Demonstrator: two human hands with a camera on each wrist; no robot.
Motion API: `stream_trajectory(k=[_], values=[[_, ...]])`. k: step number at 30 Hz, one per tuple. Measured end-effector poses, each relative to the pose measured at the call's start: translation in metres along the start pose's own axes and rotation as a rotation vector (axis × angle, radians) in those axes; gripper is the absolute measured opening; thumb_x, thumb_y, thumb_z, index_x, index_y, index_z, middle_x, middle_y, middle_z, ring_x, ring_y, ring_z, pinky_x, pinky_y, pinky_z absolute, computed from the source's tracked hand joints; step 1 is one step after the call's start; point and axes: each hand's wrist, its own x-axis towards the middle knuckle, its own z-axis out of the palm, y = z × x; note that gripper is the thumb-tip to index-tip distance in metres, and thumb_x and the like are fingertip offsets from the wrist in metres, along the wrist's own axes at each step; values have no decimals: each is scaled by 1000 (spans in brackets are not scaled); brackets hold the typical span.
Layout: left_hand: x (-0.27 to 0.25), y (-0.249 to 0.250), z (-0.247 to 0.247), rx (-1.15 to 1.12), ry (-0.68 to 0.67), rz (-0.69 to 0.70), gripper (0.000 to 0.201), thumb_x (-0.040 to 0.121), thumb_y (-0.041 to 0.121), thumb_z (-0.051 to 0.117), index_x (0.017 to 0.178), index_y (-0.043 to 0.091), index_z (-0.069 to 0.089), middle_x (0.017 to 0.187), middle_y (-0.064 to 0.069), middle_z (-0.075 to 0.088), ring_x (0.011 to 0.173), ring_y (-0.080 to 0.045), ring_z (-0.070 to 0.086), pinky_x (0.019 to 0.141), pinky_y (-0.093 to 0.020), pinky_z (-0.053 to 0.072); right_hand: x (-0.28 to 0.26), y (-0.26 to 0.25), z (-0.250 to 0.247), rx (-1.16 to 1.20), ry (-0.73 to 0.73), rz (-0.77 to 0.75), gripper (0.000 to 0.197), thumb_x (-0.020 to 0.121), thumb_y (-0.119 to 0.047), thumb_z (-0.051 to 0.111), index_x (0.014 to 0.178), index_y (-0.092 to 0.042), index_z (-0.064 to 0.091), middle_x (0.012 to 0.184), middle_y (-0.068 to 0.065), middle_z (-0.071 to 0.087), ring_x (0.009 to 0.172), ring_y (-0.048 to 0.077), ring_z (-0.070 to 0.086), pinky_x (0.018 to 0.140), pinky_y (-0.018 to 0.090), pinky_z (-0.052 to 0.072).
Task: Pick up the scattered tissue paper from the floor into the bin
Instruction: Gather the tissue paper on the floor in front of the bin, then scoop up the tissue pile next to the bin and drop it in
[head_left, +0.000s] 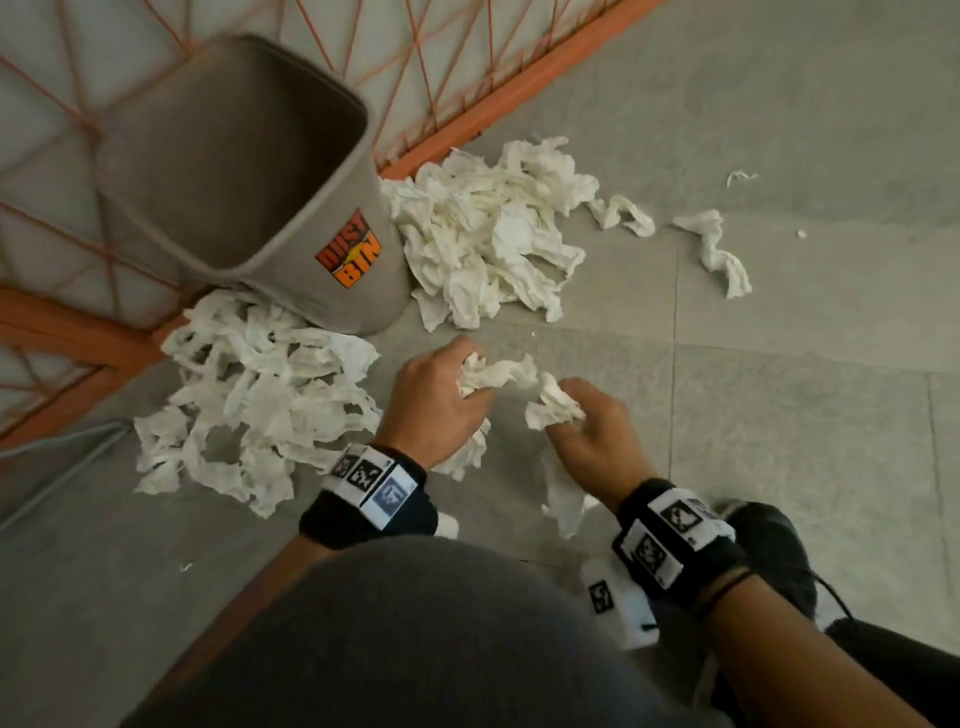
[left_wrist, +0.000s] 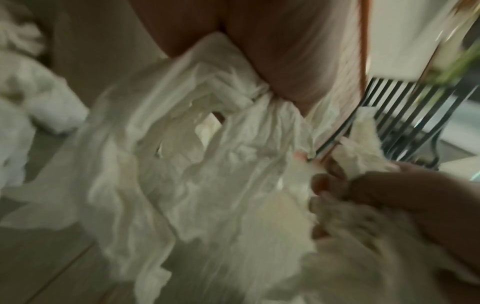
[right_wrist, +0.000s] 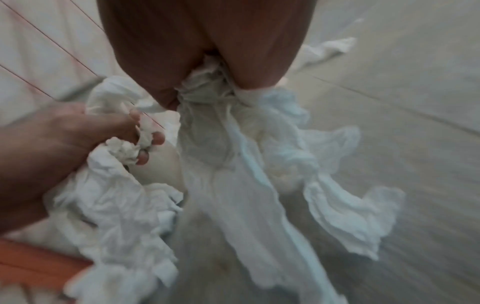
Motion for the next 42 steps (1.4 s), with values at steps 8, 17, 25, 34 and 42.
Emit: stream_trajectory(k=[8, 17, 25, 34, 42], values=[[31, 59, -167, -217, 666, 199, 5, 81, 6, 66, 84, 9, 63, 70, 10, 57, 62, 6, 52, 58, -9, 39, 96, -208, -8, 319, 91, -444, 37, 81, 7, 50, 71, -27, 55, 65, -14, 55, 60, 5, 51, 58, 21, 40], [90, 12, -234, -236, 795, -7, 38, 86, 39, 58, 116, 16, 50, 116, -4, 51, 98, -13, 55, 85, -30, 50, 186, -297, 41, 397, 37, -497, 28, 78, -26, 56, 105, -21, 58, 113, 12, 60, 105, 27, 56, 92, 49, 47], [58, -33, -224, -81, 275, -206, 43, 78, 37, 59, 121, 28, 59, 128, 0, 59, 118, -21, 55, 103, -39, 45, 188, -281, 57, 104, -316, -298, 19, 86, -23, 48, 88, -20, 67, 94, 9, 61, 83, 18, 55, 78, 31, 44], [26, 35, -211, -62, 433, 209, 17, 87, 16, 59, 100, 19, 71, 98, 7, 66, 88, -7, 62, 78, -22, 51, 181, -290, -43, -498, -473, -457, 27, 91, -10, 48, 103, -24, 68, 102, -6, 69, 93, 11, 66, 83, 30, 54], [106, 69, -123, 262, -51, 246, 30, 89, 28, 58, 119, 32, 57, 126, 5, 54, 114, -17, 53, 97, -39, 47, 176, -179, -118, -721, -470, -272, 25, 87, -14, 53, 105, -25, 66, 97, -6, 69, 84, 19, 67, 84, 32, 50]])
